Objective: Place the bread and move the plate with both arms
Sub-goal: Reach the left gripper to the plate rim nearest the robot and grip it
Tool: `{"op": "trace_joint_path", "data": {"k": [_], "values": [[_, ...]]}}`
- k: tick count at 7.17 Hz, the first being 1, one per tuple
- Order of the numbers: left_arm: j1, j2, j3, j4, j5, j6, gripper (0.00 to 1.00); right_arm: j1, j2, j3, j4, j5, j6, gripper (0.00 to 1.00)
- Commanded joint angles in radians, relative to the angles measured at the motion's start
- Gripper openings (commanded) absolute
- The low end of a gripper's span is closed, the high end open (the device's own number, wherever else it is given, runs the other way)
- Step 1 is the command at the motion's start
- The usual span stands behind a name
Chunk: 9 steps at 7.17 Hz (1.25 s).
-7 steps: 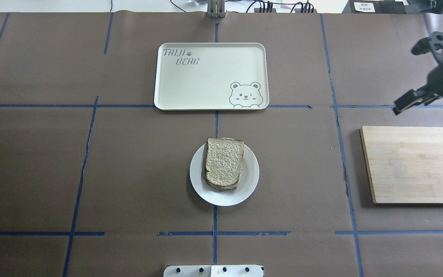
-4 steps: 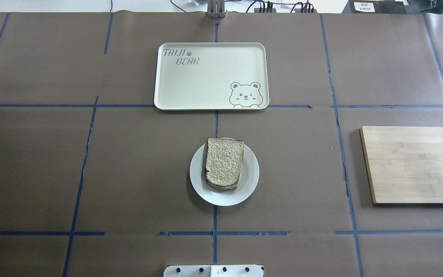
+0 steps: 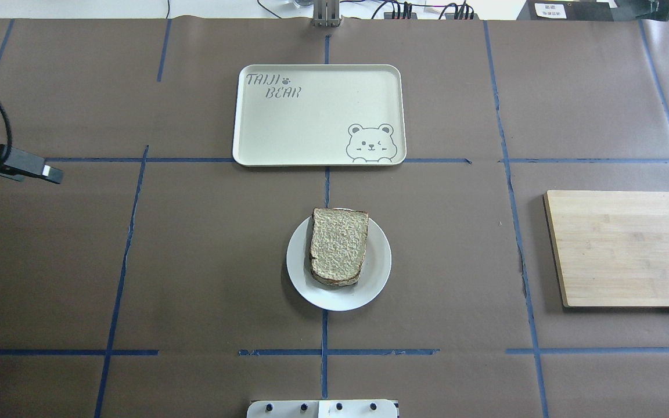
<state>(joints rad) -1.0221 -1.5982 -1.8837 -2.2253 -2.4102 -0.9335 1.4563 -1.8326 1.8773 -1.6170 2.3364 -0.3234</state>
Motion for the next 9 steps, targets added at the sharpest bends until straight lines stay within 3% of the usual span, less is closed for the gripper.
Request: {"op": "trace_joint_path", "data": {"k": [1, 2, 4, 6, 8, 9], "values": [[0.222, -0.093, 0.014, -0.214, 0.155, -0.386, 1.00, 0.002, -0.001, 0.003, 0.000, 0.004, 0.001, 1.00], [0.355, -0.152, 0.034, -0.290, 0.318, -0.524, 1.00, 0.002, 0.000, 0.002, 0.000, 0.004, 0.001, 1.00], [0.540, -0.224, 0.081, -0.404, 0.532, -0.620, 1.00, 0.002, -0.001, 0.000, 0.002, 0.006, 0.000, 1.00], [0.585, -0.238, 0.132, -0.556, 0.598, -0.701, 1.00, 0.002, 0.001, 0.003, 0.002, 0.008, 0.001, 1.00], [0.650, -0.304, 0.243, -0.588, 0.769, -0.745, 1.00, 0.002, 0.001, 0.003, 0.002, 0.008, 0.001, 1.00], [0.668, -0.339, 0.297, -0.635, 0.796, -0.748, 1.00, 0.002, 0.001, 0.003, 0.002, 0.008, 0.001, 1.00]]}}
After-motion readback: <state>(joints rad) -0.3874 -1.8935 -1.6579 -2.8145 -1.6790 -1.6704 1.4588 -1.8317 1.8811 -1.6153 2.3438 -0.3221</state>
